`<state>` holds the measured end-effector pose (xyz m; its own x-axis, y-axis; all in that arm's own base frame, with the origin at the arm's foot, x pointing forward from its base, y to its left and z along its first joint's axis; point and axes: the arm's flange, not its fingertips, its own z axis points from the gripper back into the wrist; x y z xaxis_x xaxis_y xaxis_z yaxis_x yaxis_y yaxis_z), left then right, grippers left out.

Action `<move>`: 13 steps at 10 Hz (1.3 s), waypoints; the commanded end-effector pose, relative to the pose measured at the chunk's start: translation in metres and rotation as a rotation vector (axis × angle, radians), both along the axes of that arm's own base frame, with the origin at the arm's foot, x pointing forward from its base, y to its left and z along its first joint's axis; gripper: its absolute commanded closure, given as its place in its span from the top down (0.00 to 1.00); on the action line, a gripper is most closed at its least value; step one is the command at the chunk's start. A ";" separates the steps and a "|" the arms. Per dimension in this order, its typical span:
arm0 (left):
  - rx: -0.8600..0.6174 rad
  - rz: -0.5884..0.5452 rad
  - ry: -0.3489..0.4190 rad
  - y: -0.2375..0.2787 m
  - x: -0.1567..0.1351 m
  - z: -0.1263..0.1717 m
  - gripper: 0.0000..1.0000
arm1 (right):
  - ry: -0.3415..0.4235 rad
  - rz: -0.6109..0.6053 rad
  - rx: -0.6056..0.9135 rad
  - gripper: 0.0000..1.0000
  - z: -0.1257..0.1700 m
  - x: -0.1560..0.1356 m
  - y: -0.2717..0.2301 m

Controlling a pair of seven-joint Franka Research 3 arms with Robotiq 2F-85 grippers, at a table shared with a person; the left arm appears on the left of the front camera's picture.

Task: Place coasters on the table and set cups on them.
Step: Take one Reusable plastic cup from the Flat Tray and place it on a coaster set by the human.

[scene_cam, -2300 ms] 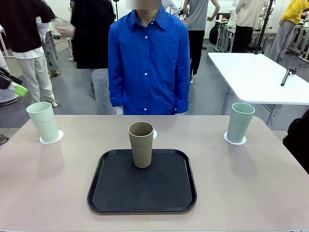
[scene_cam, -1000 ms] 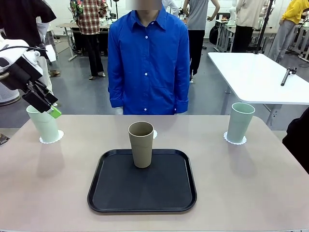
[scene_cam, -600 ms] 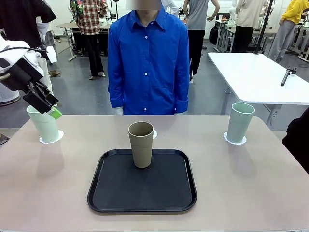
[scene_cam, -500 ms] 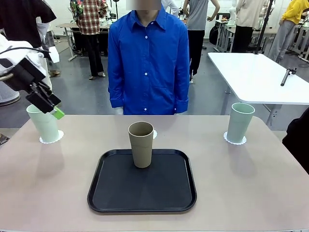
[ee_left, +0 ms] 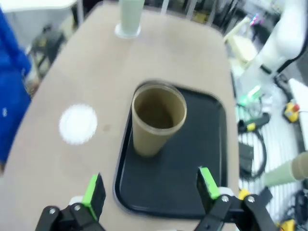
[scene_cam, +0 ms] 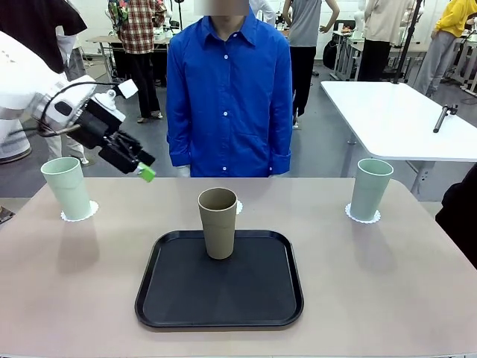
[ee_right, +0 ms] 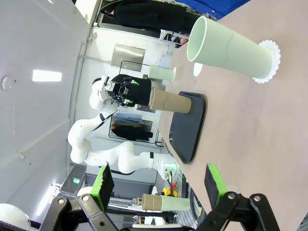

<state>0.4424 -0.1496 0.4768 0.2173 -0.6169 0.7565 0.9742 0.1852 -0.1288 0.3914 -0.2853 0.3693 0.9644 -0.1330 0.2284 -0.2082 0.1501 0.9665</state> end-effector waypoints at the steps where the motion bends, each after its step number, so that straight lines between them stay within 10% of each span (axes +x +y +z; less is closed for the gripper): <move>1: -0.251 -0.093 -0.003 0.001 0.012 -0.021 1.00 | 0.004 0.004 0.003 1.00 0.001 -0.001 0.001; 4: -0.537 -0.086 -0.092 -0.011 0.012 -0.048 1.00 | 0.004 0.004 0.003 1.00 0.001 -0.001 0.001; 13: -0.536 -0.059 -0.052 -0.010 0.016 -0.058 1.00 | 0.004 0.004 0.003 1.00 0.001 -0.001 0.001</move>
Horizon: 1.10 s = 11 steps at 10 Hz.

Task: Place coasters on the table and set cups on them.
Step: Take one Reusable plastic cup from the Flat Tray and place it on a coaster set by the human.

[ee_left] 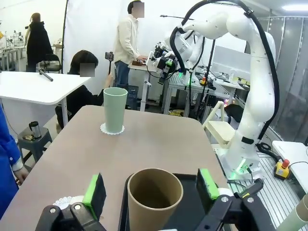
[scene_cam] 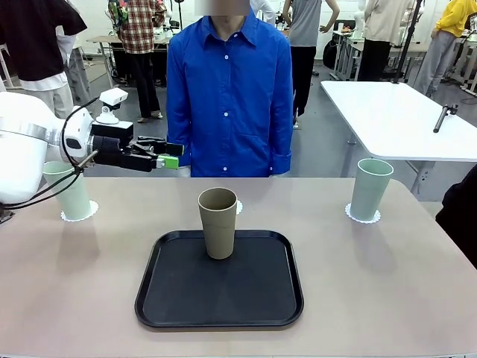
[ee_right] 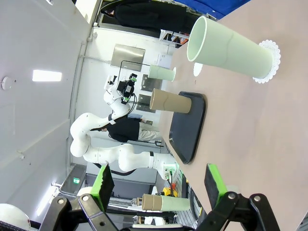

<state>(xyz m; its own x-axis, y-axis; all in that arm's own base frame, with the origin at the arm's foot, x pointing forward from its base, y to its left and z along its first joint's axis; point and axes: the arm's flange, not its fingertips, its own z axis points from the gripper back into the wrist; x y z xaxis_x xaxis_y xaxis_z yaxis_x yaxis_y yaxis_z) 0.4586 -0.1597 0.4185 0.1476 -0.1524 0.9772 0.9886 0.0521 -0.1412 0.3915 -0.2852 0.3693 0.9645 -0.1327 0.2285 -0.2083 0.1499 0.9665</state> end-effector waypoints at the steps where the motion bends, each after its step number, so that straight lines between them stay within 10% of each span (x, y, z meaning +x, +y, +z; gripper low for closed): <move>1: -0.057 -0.044 -0.032 0.005 0.009 -0.014 1.00 | 0.004 0.004 0.003 1.00 0.001 -0.001 0.001; 11: -0.076 -0.043 -0.109 0.017 -0.012 -0.141 1.00 | 0.004 0.004 0.003 1.00 0.001 -0.001 0.001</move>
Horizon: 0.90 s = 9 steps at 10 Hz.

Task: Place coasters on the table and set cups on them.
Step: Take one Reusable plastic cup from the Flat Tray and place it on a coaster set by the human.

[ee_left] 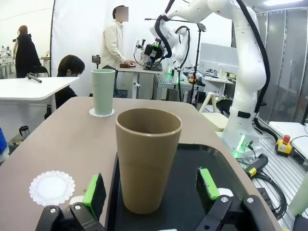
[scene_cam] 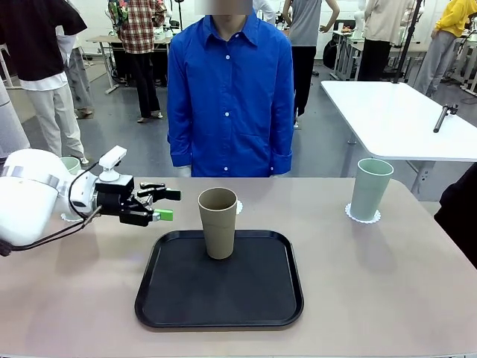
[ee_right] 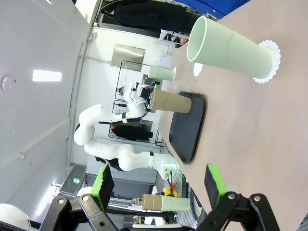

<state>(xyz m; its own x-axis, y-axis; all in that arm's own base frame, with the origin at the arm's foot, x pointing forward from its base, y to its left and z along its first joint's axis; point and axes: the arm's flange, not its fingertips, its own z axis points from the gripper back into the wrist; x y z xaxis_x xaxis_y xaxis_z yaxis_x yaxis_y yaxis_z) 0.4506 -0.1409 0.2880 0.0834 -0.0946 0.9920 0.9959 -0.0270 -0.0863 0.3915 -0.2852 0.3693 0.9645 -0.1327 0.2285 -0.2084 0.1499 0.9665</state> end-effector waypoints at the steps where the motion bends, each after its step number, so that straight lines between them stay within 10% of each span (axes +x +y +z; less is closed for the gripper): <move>1: -0.006 0.043 -0.068 -0.005 -0.006 -0.015 1.00 | 0.004 0.004 0.003 1.00 0.001 -0.001 0.001; 9: 0.038 0.053 -0.048 -0.047 0.006 -0.034 1.00 | 0.004 0.004 0.003 1.00 0.001 -0.001 0.001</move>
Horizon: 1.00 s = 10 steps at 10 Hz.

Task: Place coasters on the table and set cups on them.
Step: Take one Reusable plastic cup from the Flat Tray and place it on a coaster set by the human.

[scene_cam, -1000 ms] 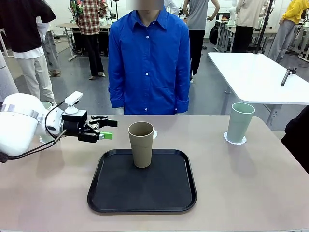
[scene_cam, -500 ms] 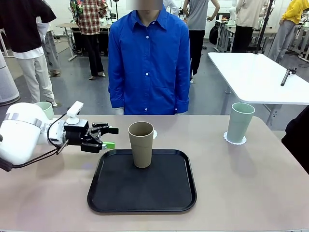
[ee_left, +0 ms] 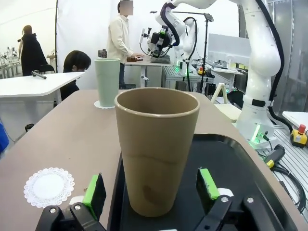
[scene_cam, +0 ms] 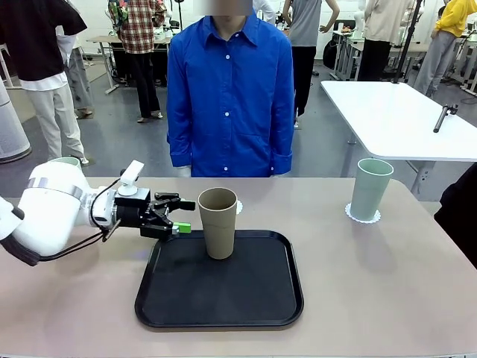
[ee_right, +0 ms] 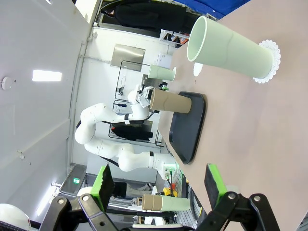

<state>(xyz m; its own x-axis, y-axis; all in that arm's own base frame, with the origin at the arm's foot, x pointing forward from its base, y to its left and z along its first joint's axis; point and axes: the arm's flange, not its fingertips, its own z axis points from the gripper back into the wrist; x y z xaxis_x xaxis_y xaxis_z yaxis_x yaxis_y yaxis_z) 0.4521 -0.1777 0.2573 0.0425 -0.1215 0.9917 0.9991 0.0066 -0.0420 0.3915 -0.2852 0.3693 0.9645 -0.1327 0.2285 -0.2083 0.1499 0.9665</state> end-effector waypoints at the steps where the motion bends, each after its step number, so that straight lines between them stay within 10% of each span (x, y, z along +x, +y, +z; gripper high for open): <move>1: 0.006 0.022 -0.002 -0.013 0.005 -0.005 1.00 | 0.004 0.004 0.003 1.00 0.001 -0.001 0.001; 10: 0.038 -0.043 0.071 -0.034 0.007 -0.045 1.00 | 0.004 0.004 0.003 1.00 0.001 -0.001 0.001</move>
<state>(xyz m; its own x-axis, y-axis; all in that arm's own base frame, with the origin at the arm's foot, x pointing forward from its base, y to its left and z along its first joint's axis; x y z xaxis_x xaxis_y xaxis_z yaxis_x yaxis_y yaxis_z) 0.4541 -0.2030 0.2133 0.1065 -0.1436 0.9839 0.9932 -0.0324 -0.1122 0.3915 -0.2852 0.3693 0.9645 -0.1327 0.2285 -0.2083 0.1499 0.9665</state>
